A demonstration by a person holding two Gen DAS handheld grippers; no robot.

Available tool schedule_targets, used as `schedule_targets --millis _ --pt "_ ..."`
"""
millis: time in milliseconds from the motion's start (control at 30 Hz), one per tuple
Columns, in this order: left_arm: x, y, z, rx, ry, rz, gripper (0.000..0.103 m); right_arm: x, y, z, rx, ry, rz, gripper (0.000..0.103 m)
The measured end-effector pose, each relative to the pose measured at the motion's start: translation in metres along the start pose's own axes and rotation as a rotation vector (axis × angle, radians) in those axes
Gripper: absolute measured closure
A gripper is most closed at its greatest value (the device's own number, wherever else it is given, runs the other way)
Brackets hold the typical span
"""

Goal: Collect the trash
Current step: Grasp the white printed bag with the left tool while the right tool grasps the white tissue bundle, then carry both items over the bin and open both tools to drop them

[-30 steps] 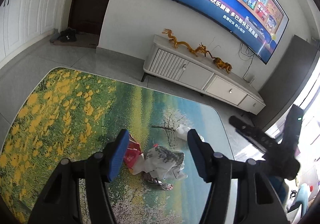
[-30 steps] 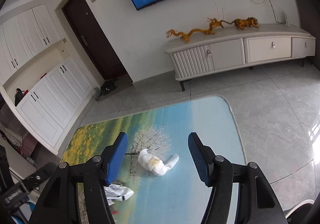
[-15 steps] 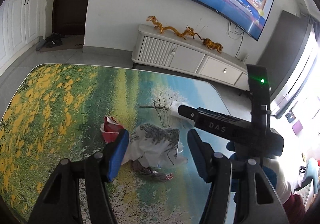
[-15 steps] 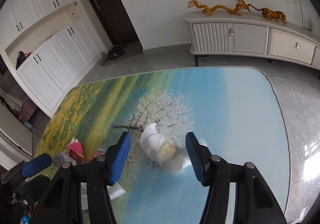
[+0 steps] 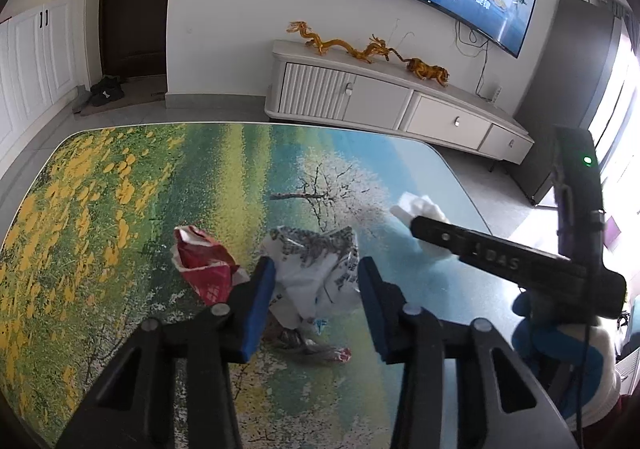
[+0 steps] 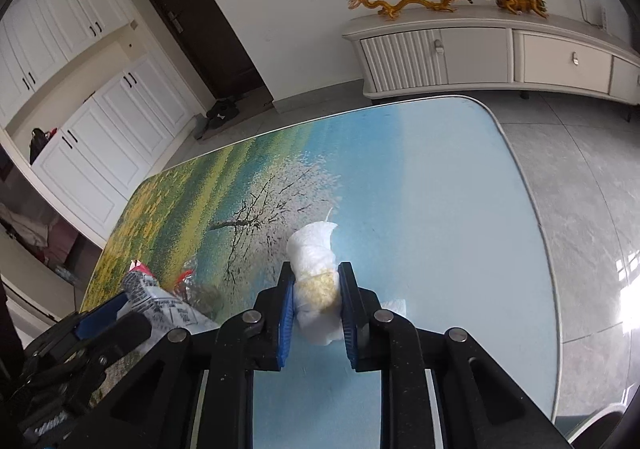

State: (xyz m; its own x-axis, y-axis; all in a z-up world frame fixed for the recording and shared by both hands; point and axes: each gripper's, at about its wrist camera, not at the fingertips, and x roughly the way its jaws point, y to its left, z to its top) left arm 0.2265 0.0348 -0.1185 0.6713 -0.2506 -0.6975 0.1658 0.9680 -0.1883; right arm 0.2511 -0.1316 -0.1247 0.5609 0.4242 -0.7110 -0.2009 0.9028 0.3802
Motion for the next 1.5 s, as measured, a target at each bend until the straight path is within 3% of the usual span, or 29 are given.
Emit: schedule_targets --millis 267,800,1067,1267,1500 --pt "-0.011 0.005 -0.001 -0.059 -0.013 -0.03 0.082 -0.046 0.002 -0.017 0.035 -0.053 -0.001 0.084" --pt "-0.114 0.003 0.007 -0.105 -0.141 -0.158 0.083 -0.151 0.022 -0.068 0.056 -0.172 0.017 0.084" --pt "-0.165 -0.002 0.018 -0.086 -0.222 -0.161 0.083 -0.195 0.021 -0.082 0.083 -0.246 0.016 0.084" --pt "-0.183 -0.017 0.014 -0.064 -0.23 -0.178 0.083 -0.23 0.009 -0.096 0.122 -0.304 -0.01 0.084" --pt "-0.193 -0.057 0.007 -0.009 -0.214 -0.248 0.083 -0.268 -0.027 -0.113 0.214 -0.371 -0.07 0.084"
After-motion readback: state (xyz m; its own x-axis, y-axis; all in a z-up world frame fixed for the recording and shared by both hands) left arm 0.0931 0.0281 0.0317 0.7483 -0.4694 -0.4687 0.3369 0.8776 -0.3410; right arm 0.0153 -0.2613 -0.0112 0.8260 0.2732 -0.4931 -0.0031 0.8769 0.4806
